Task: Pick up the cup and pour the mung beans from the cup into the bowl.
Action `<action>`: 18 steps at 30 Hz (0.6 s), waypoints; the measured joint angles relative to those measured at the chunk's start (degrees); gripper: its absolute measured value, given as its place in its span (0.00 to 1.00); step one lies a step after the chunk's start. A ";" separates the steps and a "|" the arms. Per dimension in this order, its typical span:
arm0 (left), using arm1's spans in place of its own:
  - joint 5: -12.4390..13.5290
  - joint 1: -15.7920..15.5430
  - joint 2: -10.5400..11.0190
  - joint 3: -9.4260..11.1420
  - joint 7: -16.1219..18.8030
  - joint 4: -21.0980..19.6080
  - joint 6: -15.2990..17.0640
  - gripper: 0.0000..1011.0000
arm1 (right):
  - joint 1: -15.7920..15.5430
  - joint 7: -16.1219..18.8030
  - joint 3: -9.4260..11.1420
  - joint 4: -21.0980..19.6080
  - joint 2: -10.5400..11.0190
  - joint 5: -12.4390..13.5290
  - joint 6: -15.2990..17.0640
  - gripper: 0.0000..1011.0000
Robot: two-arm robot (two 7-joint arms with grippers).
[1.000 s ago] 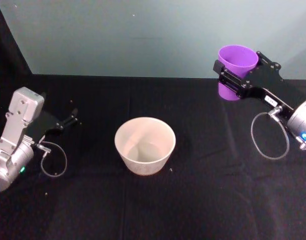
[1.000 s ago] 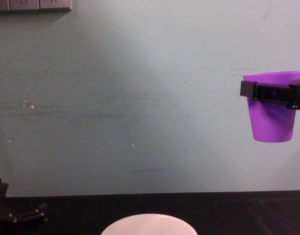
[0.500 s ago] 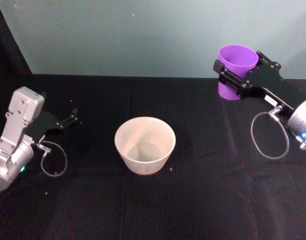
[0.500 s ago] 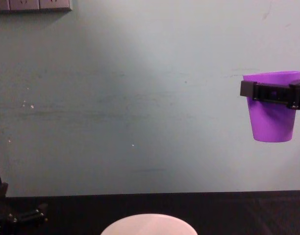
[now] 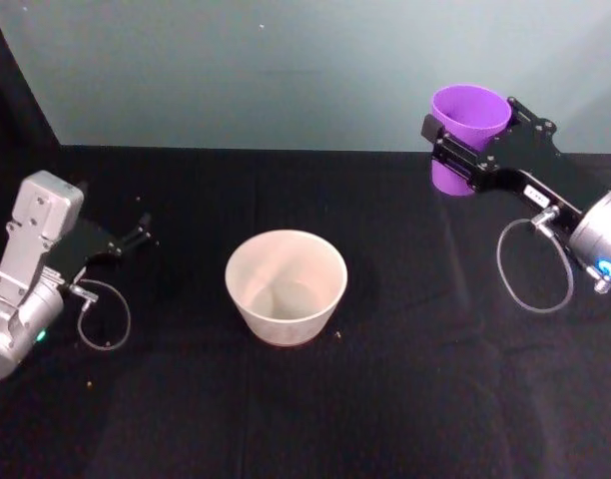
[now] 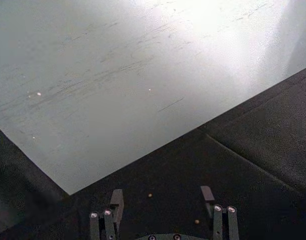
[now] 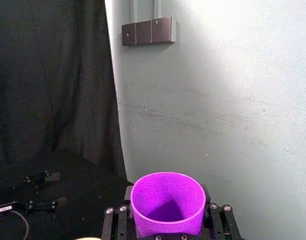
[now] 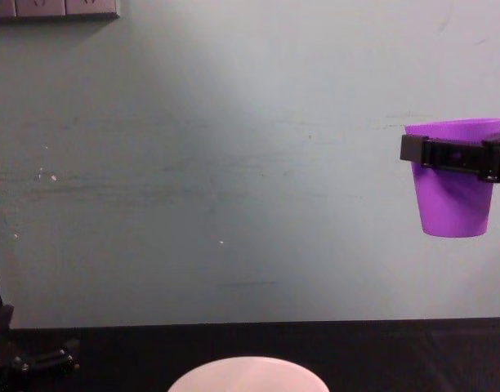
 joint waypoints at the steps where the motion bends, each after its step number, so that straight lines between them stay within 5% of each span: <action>1: 0.00 0.00 0.00 0.00 0.00 0.00 0.00 0.99 | 0.00 0.00 0.00 0.00 0.00 0.00 0.00 0.74; 18: 0.00 0.00 0.00 0.00 0.00 0.00 0.00 0.99 | 0.00 0.00 0.00 0.00 0.00 0.00 0.00 0.74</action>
